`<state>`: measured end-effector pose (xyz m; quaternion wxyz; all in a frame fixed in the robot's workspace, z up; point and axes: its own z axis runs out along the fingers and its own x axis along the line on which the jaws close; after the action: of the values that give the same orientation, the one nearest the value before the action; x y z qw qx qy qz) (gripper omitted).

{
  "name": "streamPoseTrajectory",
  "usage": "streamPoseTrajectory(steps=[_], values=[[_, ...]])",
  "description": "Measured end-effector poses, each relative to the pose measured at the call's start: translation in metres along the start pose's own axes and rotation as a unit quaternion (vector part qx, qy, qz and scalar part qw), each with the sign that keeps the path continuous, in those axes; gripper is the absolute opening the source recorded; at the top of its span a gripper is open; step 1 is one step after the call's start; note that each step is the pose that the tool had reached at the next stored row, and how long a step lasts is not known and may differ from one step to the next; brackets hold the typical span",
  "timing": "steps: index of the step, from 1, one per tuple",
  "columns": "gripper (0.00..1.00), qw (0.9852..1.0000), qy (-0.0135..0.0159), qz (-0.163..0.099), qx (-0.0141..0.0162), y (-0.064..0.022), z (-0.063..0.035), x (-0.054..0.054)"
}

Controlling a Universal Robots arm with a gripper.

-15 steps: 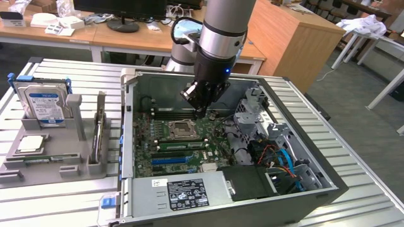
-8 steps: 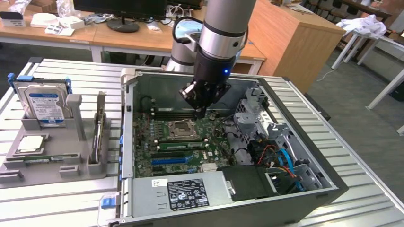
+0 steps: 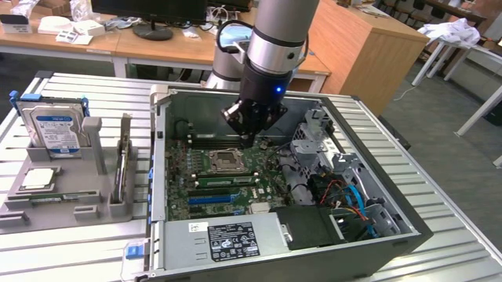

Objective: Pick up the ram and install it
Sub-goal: 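Press down the ram until it locks into place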

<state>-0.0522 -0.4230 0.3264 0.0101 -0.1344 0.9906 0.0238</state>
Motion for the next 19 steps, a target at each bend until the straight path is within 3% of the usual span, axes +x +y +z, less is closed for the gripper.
streamPoseTrajectory(steps=[2, 7, 9, 14, 19], values=[[0.11, 0.9999, 0.003, 0.01, -0.0007, 0.0, 0.0004, 0.0], [0.11, 0.9993, 0.0161, 0.034, -0.0039, -0.0001, 0.0016, 0.0], [0.11, 0.9988, 0.0193, 0.044, -0.0046, -0.0001, 0.0018, 0.0001], [0.11, 0.9975, 0.0186, 0.068, -0.0048, -0.0001, 0.0021, 0.0], [0.11, 0.994, 0.0166, 0.108, -0.0045, -0.0001, 0.0021, 0.0001]])
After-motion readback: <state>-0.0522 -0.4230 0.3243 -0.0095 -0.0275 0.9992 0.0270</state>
